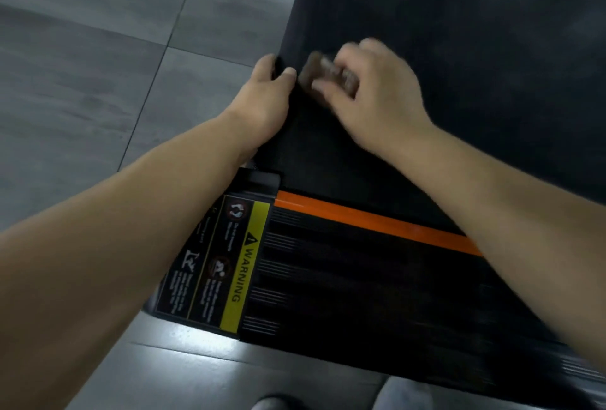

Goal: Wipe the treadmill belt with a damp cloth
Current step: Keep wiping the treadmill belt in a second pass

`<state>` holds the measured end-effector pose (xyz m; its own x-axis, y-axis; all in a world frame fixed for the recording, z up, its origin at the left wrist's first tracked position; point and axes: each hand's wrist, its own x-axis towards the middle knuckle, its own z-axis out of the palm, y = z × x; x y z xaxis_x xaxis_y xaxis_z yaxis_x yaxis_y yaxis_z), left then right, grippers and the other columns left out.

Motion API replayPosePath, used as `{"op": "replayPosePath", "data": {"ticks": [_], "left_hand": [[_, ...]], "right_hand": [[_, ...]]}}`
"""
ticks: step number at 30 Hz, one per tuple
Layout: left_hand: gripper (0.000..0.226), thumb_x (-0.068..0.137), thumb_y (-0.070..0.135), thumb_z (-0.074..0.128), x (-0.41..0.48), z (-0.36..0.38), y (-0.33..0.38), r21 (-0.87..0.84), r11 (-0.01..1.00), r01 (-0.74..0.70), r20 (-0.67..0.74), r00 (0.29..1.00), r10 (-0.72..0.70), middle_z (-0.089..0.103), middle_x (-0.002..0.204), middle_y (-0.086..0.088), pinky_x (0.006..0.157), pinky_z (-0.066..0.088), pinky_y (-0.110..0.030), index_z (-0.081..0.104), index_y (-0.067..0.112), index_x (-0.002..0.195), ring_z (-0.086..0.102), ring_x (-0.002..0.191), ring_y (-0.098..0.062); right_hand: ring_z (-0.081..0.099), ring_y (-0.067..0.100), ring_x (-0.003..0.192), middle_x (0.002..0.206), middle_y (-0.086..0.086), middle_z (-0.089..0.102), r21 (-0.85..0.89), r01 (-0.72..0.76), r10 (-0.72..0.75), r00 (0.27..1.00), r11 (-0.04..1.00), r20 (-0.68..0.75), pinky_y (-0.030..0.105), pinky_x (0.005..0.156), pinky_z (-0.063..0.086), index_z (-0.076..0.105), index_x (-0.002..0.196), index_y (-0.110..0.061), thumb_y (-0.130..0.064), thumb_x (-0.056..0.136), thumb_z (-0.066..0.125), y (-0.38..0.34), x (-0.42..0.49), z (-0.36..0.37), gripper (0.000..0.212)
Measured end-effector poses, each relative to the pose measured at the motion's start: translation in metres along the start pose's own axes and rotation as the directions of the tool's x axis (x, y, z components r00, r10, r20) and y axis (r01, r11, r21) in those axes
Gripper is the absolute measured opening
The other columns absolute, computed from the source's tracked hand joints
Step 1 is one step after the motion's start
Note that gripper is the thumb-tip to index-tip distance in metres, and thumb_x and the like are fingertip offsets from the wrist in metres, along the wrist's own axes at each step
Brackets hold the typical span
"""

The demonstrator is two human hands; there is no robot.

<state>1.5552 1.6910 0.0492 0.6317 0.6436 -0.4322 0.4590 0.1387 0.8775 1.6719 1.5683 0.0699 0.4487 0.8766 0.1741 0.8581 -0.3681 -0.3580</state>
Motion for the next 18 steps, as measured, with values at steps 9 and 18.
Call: {"op": "replayPosePath", "data": {"ticks": [9, 18], "left_hand": [[0.068, 0.106, 0.053, 0.036, -0.010, 0.007, -0.001, 0.389, 0.921, -0.029, 0.007, 1.000, 0.029, 0.027, 0.163, -0.005, 0.114, 0.027, -0.032, 0.011, 0.026, 0.162, 0.035, 0.144, -0.024], [0.075, 0.095, 0.064, 0.037, -0.015, 0.006, 0.003, 0.391, 0.920, -0.020, 0.001, 1.000, 0.021, 0.033, 0.159, 0.000, 0.118, 0.035, -0.047, 0.017, 0.030, 0.159, 0.040, 0.140, -0.019]], "right_hand": [[0.049, 0.018, 0.078, 0.085, -0.001, 0.048, -0.003, -0.054, 0.054, 0.997, 0.999, 0.055, 0.034, 0.063, 0.042, 0.058, 0.085, -0.016, -0.046, 0.088, 0.060, 0.062, -0.054, -0.049, 0.030], [0.051, 0.016, 0.069, 0.085, 0.000, 0.054, 0.030, -0.562, 0.561, 0.827, 0.827, 0.021, 0.024, 0.051, 0.028, 0.050, 0.084, -0.020, -0.040, 0.092, 0.060, 0.073, -0.134, -0.081, 0.024]]}}
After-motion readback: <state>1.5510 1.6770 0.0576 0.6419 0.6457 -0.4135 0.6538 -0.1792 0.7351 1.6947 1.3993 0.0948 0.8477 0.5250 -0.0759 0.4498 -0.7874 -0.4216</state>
